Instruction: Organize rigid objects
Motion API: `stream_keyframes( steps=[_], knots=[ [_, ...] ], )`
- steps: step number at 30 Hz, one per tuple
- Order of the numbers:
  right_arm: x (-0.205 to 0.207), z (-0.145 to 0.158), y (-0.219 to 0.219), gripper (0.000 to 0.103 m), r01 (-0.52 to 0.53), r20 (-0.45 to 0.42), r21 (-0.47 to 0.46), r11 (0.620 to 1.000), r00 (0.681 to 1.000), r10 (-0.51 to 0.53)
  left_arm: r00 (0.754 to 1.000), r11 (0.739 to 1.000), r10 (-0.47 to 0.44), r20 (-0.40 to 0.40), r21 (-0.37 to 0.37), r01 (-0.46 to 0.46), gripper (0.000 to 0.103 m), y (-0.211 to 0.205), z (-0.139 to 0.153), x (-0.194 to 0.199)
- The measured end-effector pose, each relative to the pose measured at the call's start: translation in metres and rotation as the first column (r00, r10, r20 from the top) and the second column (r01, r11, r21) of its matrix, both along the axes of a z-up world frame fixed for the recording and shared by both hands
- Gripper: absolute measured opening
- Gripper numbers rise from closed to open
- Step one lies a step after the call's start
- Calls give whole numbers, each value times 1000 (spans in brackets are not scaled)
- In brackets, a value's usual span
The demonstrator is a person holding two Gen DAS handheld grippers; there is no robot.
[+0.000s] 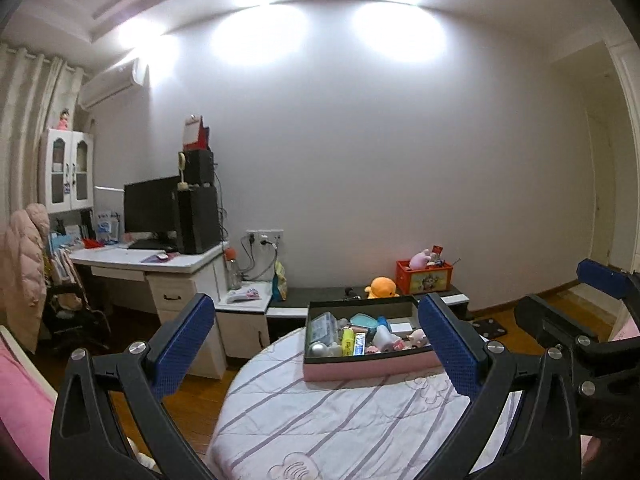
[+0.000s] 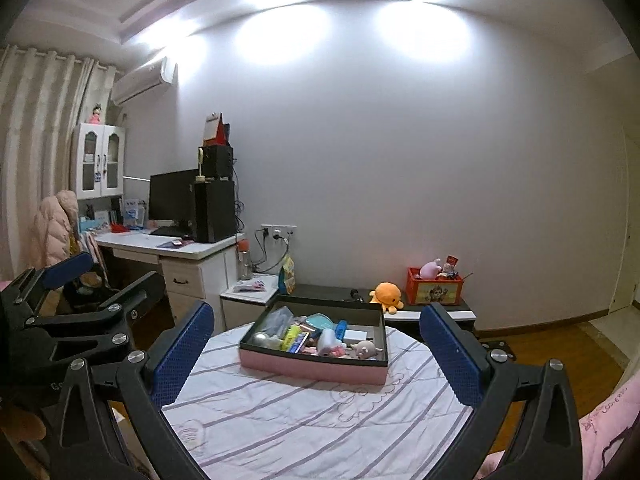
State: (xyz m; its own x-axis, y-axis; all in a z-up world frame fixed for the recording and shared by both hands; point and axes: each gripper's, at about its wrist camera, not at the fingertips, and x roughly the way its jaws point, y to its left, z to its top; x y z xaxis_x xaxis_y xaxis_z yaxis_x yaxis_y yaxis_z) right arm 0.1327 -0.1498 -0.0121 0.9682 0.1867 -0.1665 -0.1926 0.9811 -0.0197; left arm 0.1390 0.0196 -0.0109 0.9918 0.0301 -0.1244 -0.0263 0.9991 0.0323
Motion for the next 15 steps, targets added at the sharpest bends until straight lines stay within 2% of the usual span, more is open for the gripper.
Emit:
stream_keyframes(
  steps=[8,15],
  knots=[
    [-40,6,1,103,-15,26,11,1000,1000,15,999,1000,5,39,24,-6,103,0,11,-46],
    [-74,10,-6,103,1,41,14,1000,999,-1,998,1000,-24,58,15,23,103,-6,16,-79]
  ],
)
